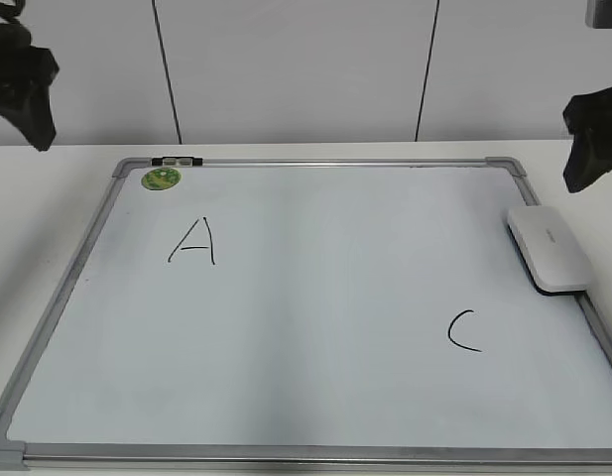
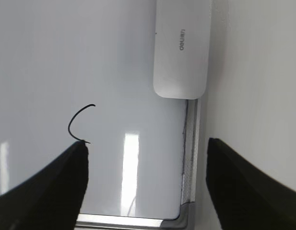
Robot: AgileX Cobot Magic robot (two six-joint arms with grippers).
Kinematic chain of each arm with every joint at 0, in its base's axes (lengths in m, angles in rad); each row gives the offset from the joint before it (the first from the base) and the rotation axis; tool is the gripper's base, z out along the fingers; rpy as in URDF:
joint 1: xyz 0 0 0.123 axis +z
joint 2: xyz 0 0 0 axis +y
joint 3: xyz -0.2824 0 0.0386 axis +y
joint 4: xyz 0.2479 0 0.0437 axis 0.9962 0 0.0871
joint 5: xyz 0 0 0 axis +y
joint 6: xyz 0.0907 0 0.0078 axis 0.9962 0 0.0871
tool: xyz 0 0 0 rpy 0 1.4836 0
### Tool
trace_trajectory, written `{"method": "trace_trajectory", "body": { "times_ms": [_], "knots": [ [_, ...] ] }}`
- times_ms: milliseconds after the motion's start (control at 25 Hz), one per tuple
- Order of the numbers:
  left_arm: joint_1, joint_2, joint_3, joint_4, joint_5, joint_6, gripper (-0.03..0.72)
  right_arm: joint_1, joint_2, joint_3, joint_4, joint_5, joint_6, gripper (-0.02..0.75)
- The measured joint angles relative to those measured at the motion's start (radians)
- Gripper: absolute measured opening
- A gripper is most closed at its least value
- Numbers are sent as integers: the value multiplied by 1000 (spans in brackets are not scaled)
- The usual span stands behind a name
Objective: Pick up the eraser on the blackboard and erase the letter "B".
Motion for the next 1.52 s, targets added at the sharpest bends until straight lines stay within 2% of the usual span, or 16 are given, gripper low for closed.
{"method": "trace_trajectory", "body": {
  "times_ms": [240, 520, 800, 960, 1240, 1520],
  "knots": [
    [-60, -271, 300, 2, -138, -8, 584, 25, -158, 129, 0, -55, 16, 563],
    [-62, -603, 603, 2, -262, -11, 583, 25, -389, 313, -2, -79, 18, 561],
    [-62, -930, 867, 2, -275, -12, 550, 25, -700, 545, -2, -81, 20, 559],
    [-62, -1124, 946, 2, -210, -12, 535, 25, -904, 649, 9, -29, 20, 559],
    [-62, -1418, 989, 9, -83, 38, 526, 25, -1211, 732, 9, 144, 20, 559],
    [-62, -1536, 1003, 15, -76, 49, 524, 25, -1384, 746, -108, 169, 20, 557]
  ]
}}
